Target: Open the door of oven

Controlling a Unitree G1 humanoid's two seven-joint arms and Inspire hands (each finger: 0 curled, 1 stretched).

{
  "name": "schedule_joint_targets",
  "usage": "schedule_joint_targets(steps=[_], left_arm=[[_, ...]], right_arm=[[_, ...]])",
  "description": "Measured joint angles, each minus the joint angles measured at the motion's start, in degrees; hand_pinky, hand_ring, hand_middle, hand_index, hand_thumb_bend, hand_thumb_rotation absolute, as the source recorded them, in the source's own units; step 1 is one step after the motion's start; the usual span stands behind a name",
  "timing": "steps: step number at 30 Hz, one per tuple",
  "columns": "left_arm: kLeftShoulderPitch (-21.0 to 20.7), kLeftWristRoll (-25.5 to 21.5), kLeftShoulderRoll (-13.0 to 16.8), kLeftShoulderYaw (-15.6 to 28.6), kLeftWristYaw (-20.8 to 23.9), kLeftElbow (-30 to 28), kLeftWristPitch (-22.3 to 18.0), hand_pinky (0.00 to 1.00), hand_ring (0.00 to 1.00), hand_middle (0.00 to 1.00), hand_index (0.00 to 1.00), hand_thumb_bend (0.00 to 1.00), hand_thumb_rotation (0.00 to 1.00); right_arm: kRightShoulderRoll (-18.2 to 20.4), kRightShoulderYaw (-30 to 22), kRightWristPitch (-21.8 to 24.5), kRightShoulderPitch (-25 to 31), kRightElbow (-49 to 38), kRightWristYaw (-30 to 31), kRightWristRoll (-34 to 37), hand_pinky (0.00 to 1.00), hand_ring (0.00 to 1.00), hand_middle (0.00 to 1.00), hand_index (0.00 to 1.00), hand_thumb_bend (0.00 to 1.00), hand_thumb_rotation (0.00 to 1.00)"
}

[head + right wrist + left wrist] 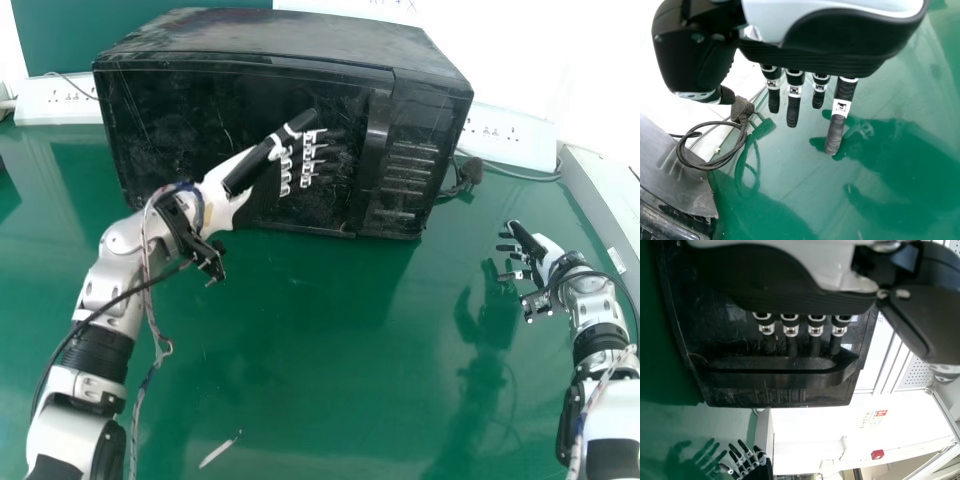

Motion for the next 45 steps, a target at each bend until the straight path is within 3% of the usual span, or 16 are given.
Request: schedule_joint_targets(steps=[3, 5, 8, 11, 16, 18, 25, 30, 36, 39, 42, 45], left_arm=[[0.0, 0.3, -0.3, 0.0, 0.3, 0.4, 0.0, 0.87, 0.97, 1.0, 1.0, 1.0, 0.91], [-0.1, 0.6, -0.4, -0.1, 0.6, 0.7, 0.0, 0.87, 0.97, 1.0, 1.0, 1.0, 0.91], [-0.2, 1.2, -0.5, -0.1, 0.6, 1.8, -0.1, 0.88, 0.98, 1.0, 1.0, 1.0, 0.9], [-0.4, 1.7, -0.7, -0.1, 0.9, 2.8, -0.5, 0.87, 0.97, 1.0, 1.0, 1.0, 0.91], [-1.1, 2.3, -0.9, -0.1, 1.1, 4.6, -1.8, 0.88, 0.98, 1.0, 1.0, 1.0, 0.91], [-1.6, 3.0, -0.9, -0.3, 1.1, 5.5, -2.6, 0.88, 0.98, 1.0, 1.0, 1.0, 0.92], [-3.2, 5.8, -1.3, -1.2, 2.5, 10.7, -6.8, 0.87, 0.98, 1.0, 1.0, 1.0, 0.93], [-5.0, 6.4, -2.1, -1.2, 2.7, 14.4, -8.8, 0.88, 0.98, 1.0, 1.0, 1.0, 0.93], [-6.8, 7.1, -3.2, -1.2, 3.6, 17.4, -9.8, 0.86, 0.96, 0.99, 1.0, 1.0, 0.92], [-7.3, 7.9, -3.5, -1.3, 4.4, 18.2, -10.3, 0.85, 0.95, 0.99, 1.0, 1.0, 0.92], [-7.3, 8.3, -3.9, -1.5, 4.8, 19.0, -10.8, 0.86, 0.96, 0.99, 1.0, 1.0, 0.92], [-8.0, 8.7, -4.4, -1.5, 5.1, 20.7, -11.1, 0.86, 0.96, 0.99, 1.0, 1.0, 0.92]], right_arm=[[0.0, -0.2, 0.0, 0.0, 0.0, 0.0, 0.1, 0.68, 0.76, 0.83, 0.92, 0.55, 0.52], [0.0, 0.0, 0.0, 0.0, 0.0, 0.2, 0.0, 0.69, 0.77, 0.86, 0.94, 0.53, 0.6], [-0.1, 0.5, 0.0, 0.0, 0.0, 0.6, -0.2, 0.68, 0.76, 0.86, 0.93, 0.53, 0.6], [-0.1, 0.5, -0.1, 0.0, 0.0, 0.7, -0.2, 0.67, 0.75, 0.84, 0.93, 0.55, 0.54], [-0.1, 0.5, -0.1, 0.0, -0.1, 0.5, -0.2, 0.7, 0.77, 0.86, 0.93, 0.51, 0.56], [-0.1, 0.4, -0.1, 0.0, -0.1, 0.4, -0.2, 0.65, 0.75, 0.86, 0.93, 0.53, 0.56], [-0.1, 0.5, -0.1, 0.0, -0.1, 0.6, -0.2, 0.7, 0.77, 0.86, 0.93, 0.57, 0.57], [-0.2, 1.0, -0.1, 0.0, 0.0, 0.6, -0.3, 0.65, 0.75, 0.85, 0.92, 0.56, 0.57], [-0.1, 0.5, -0.1, 0.0, 0.0, 0.4, -0.1, 0.66, 0.76, 0.84, 0.92, 0.57, 0.53], [-0.1, 0.7, -0.1, 0.0, 0.0, 0.4, -0.2, 0.66, 0.75, 0.85, 0.93, 0.56, 0.6], [-0.1, 0.9, -0.1, 0.0, 0.0, 0.4, -0.3, 0.67, 0.74, 0.85, 0.89, 0.52, 0.58], [0.0, 0.8, -0.1, 0.0, 0.0, 0.2, -0.2, 0.69, 0.76, 0.84, 0.9, 0.54, 0.55]])
